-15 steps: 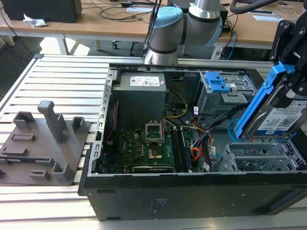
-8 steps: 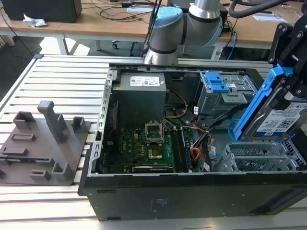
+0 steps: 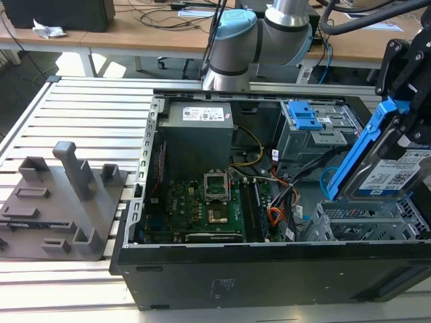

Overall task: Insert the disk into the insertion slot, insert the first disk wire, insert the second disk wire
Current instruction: 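Insert the disk into the insertion slot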

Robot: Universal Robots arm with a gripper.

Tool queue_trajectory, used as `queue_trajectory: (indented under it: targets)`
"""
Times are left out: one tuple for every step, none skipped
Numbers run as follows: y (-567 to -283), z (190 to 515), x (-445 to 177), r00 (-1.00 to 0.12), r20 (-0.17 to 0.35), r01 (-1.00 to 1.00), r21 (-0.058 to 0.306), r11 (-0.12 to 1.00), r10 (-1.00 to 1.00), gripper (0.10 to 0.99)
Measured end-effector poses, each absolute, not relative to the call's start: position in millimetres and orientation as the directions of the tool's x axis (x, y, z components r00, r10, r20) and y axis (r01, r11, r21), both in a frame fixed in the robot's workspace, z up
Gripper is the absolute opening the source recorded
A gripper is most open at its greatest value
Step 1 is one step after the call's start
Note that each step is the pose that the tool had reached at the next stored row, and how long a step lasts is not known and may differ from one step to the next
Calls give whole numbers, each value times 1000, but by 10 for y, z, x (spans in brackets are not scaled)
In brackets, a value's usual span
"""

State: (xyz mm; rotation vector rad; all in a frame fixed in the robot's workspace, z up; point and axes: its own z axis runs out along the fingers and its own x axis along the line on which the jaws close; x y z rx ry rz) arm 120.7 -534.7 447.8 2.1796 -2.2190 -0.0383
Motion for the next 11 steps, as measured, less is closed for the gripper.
queue_trajectory:
  targets:
    - [-5363, 4475, 1208, -18, 5, -999, 39, 18, -1000, 365]
    - [-5384, 4470, 1208, -18, 6, -999, 39, 18, -1000, 365]
    - [-5409, 4463, 1207, -17, 6, -999, 39, 18, -1000, 365]
    - [-5435, 4453, 1207, -16, 6, -999, 39, 17, -1000, 365]
    - [-5453, 4446, 1207, -13, 6, -999, 39, 14, -1000, 365]
    - [-5462, 4442, 1207, -10, 6, -999, 39, 10, -1000, 365]
    - [-5470, 4438, 1207, -7, 6, -999, 39, 7, -1000, 365]
    - [-5478, 4434, 1207, -2, 6, -999, 39, 2, -1000, 365]
    - [-5485, 4422, 1202, 9, 6, -999, 39, -8, -1000, 365]
    - [-5485, 4415, 1194, 10, 6, -999, 39, -10, -1000, 365]
    - [-5485, 4408, 1192, 10, 6, -999, 39, -10, -1000, 365]
